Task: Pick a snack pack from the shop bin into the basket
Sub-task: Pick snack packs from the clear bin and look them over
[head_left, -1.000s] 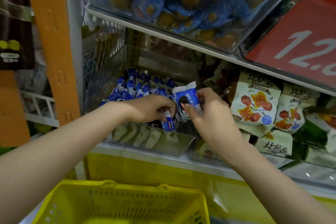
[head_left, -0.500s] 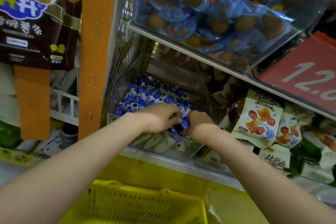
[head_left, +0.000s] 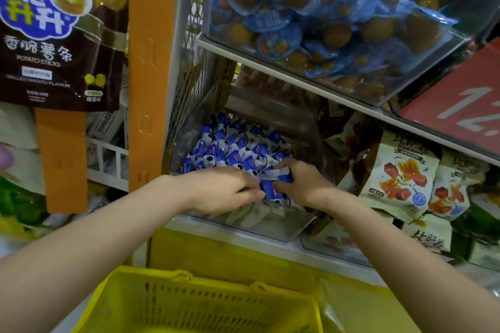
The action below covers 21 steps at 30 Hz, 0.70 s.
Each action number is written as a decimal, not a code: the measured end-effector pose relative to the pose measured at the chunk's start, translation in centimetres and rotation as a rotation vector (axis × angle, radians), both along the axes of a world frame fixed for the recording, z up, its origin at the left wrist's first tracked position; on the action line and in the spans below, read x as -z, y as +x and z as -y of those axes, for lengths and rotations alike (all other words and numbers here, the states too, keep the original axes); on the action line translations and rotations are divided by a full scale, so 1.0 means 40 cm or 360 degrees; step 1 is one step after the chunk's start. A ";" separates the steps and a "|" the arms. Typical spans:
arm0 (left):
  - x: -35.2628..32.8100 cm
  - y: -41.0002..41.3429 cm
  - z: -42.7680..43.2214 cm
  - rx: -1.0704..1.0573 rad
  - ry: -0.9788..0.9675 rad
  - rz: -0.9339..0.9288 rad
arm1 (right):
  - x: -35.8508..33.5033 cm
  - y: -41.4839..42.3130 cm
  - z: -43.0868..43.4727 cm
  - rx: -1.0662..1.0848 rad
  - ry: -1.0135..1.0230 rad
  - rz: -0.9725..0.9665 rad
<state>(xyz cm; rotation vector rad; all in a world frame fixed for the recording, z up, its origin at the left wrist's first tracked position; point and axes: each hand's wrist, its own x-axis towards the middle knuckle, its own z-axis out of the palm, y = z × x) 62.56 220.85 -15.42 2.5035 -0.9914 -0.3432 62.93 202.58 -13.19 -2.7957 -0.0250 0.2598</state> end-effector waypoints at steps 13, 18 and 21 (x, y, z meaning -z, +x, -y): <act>-0.004 0.058 0.036 0.0142 0.0355 0.0078 | -0.016 0.016 -0.010 0.0086 -0.0164 -0.0167; 0.011 0.055 0.043 0.0082 0.0149 0.0137 | -0.014 0.025 -0.022 0.0025 -0.0291 -0.0355; 0.014 0.049 0.040 0.0141 0.0171 0.0170 | -0.009 0.019 -0.020 0.0137 0.0014 -0.0438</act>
